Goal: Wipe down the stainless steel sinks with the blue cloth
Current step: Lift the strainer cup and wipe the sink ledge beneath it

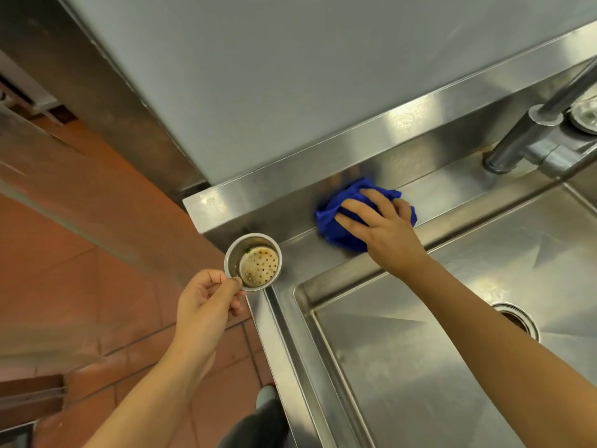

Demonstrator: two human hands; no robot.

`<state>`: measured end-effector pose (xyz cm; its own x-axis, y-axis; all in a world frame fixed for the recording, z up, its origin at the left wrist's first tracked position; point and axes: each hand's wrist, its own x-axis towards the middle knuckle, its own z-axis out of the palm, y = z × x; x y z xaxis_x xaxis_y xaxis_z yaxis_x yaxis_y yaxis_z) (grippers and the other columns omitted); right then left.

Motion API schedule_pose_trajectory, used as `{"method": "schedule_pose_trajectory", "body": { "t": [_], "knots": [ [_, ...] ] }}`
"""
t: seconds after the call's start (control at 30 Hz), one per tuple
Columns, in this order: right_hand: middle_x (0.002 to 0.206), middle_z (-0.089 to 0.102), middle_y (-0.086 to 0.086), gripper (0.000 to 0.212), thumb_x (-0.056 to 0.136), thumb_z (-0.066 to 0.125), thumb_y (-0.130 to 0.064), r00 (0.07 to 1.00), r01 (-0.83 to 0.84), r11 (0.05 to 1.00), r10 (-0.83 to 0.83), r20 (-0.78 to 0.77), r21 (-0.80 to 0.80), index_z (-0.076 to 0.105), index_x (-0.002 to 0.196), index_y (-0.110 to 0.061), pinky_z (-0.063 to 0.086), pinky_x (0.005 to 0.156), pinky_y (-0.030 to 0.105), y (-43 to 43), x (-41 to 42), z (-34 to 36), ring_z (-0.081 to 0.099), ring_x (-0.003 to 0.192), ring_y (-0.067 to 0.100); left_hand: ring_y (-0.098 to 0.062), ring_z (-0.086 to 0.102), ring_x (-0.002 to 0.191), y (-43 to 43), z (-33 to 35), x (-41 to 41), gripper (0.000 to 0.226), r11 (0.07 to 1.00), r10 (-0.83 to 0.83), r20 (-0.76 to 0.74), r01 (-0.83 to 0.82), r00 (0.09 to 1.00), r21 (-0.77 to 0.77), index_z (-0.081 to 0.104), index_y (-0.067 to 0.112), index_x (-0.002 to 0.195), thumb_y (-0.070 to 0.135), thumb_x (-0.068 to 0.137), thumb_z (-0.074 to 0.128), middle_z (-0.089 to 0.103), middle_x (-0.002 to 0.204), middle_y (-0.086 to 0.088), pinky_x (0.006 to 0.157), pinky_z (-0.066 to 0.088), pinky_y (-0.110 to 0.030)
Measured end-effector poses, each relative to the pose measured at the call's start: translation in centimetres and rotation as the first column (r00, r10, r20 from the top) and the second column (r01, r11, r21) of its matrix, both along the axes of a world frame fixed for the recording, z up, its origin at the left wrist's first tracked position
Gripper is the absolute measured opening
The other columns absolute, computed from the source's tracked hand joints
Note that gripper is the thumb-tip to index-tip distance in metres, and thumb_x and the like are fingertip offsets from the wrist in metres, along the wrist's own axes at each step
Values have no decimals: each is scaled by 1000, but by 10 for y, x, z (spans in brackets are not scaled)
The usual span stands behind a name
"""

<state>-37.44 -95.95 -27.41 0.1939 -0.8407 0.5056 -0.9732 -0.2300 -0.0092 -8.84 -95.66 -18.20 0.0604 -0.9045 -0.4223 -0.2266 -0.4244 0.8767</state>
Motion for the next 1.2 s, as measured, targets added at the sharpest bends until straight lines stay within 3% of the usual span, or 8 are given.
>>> {"method": "schedule_pose_trajectory", "body": {
  "t": [0.17,0.37,0.5,0.7,0.8,0.97,1.13,1.2],
  "knots": [
    [144,34,1,60,85,64,-2,982,147,977,-126,144,-153,41,135,-26,39,93,51,-6,-1,9,31,133,34,-14,49,52,-1,-5,-6,19,1000,-6,-2,6,1000,18,54,9,75,0,91,56,53,50,0,54,45,-25],
    [137,37,-1,51,77,43,-1,986,163,983,-159,51,-88,48,121,-26,30,85,44,4,1,-22,35,126,30,-7,48,46,-5,-7,-19,17,999,-38,-5,38,999,12,55,9,76,0,90,56,58,54,2,59,44,-30],
    [141,37,0,45,88,53,-9,961,239,967,-222,168,-90,45,130,-25,39,91,50,1,1,1,33,129,33,-7,48,46,-7,-5,-30,18,998,-68,-16,68,998,0,55,8,75,-1,90,56,59,55,2,59,44,-28],
    [147,39,16,67,81,61,8,725,464,880,-444,527,102,37,140,-12,42,96,56,-11,34,21,38,130,42,-9,49,48,-10,-8,-42,15,996,-84,-18,85,996,14,56,7,78,-1,90,56,60,63,-6,60,45,-28],
    [151,33,17,68,80,61,10,631,464,849,-518,577,254,40,141,-8,41,95,57,-9,55,16,39,131,42,-11,50,48,-11,-9,-48,18,996,-91,-6,91,996,12,56,8,75,-2,90,56,59,59,-5,60,46,-29],
    [156,26,11,59,92,47,1,540,484,836,-518,664,258,31,148,-8,37,105,47,-19,27,27,36,134,33,-8,48,46,-14,-8,-58,20,992,-130,-9,130,992,-3,54,9,74,-3,90,56,59,53,1,52,47,-20],
    [123,53,-1,50,92,42,-1,23,488,782,-456,890,388,38,141,-9,39,82,22,-41,-28,44,51,94,12,-9,47,47,-14,-7,-65,23,991,-133,-13,133,991,7,54,12,72,-3,90,56,59,56,-1,53,46,-22],
    [130,51,1,50,93,43,-2,29,483,787,-453,891,385,38,142,-10,38,87,19,-37,-15,47,52,104,14,-9,46,47,-14,-7,-67,24,991,-133,-21,133,991,17,54,12,71,-3,90,56,58,56,-2,57,45,-26]
  ]
}}
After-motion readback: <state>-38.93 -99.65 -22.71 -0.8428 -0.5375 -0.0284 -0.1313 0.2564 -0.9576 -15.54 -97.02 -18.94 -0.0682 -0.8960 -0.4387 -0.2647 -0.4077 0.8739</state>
